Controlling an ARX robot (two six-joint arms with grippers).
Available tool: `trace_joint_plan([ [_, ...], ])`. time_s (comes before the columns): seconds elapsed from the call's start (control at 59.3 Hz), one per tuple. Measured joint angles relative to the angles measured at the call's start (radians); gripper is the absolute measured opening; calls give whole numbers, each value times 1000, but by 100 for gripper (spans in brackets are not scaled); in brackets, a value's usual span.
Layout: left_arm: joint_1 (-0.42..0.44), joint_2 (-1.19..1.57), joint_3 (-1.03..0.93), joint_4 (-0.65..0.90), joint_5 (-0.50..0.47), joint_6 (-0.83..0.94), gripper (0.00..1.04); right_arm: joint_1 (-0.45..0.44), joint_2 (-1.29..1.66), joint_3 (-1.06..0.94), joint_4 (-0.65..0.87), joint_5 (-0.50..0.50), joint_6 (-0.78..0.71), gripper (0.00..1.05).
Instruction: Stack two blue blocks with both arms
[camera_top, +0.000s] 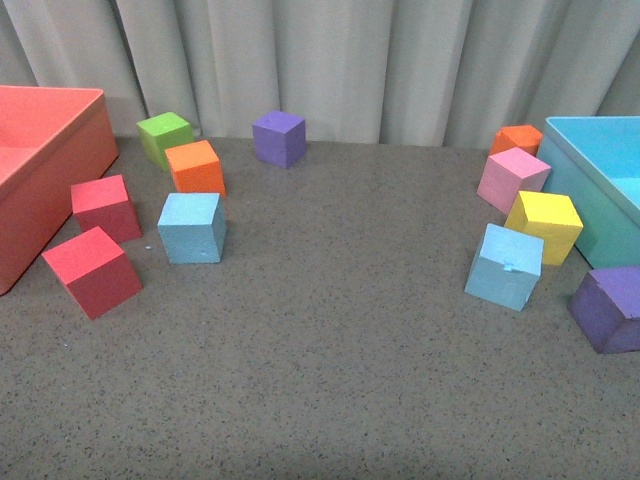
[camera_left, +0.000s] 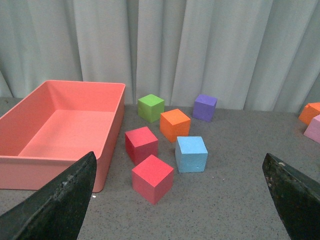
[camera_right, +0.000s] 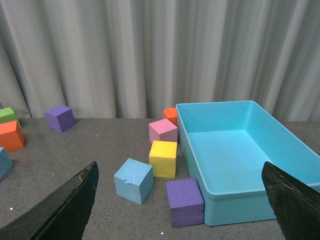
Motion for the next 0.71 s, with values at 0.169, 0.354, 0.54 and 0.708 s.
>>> trace_joint_plan([
  [0.169,0,0,0,0,0,0,98,0,0,0,0,0,0,95],
  [0.354,0,0,0,0,0,0,98,0,0,0,0,0,0,95],
  [0.54,0,0,0,0,0,0,98,0,0,0,0,0,0,95],
  [0.708,0,0,0,0,0,0,98,0,0,0,0,0,0,95],
])
